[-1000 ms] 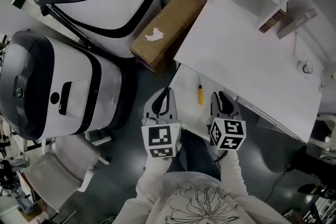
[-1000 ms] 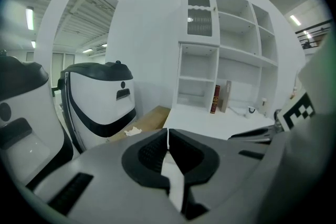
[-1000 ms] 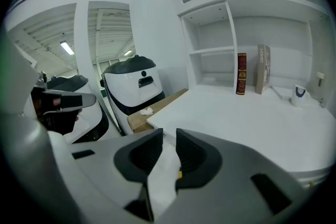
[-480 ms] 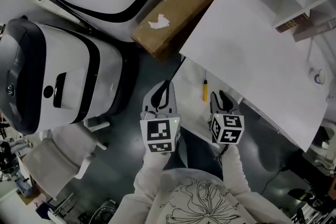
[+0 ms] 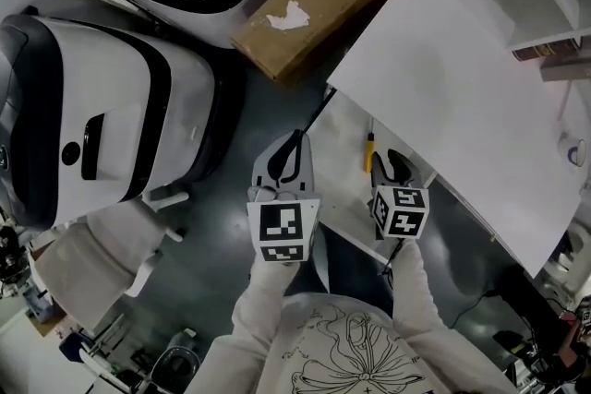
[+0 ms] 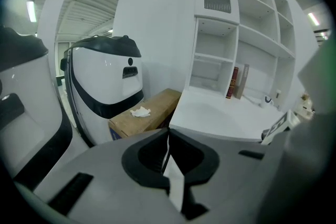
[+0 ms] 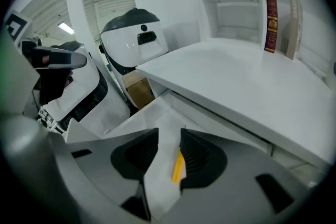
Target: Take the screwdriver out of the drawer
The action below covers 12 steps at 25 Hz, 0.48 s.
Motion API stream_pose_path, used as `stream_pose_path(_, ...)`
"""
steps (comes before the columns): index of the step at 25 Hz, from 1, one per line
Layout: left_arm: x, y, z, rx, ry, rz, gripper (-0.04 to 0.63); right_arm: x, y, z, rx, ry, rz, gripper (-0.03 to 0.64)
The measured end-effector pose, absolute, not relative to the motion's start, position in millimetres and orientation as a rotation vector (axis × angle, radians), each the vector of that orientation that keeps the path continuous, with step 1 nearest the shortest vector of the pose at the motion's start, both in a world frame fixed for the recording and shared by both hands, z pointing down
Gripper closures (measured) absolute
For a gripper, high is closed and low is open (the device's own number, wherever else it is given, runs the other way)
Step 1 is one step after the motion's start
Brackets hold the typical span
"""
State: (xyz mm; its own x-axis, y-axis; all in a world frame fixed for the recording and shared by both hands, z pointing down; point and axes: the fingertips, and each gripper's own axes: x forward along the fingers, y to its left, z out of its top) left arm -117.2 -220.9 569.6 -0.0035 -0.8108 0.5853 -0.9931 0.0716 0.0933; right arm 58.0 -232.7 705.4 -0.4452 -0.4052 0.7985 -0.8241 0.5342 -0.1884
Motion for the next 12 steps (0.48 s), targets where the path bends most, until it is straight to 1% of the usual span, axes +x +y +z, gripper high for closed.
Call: stream_pose_path(12, -122.1, -213.2, 610.9, 1.719, -1.816, 0.517, 0.584, 57.5, -227.0, 780.4, 0.915, -1.953, 0.805, 0.485)
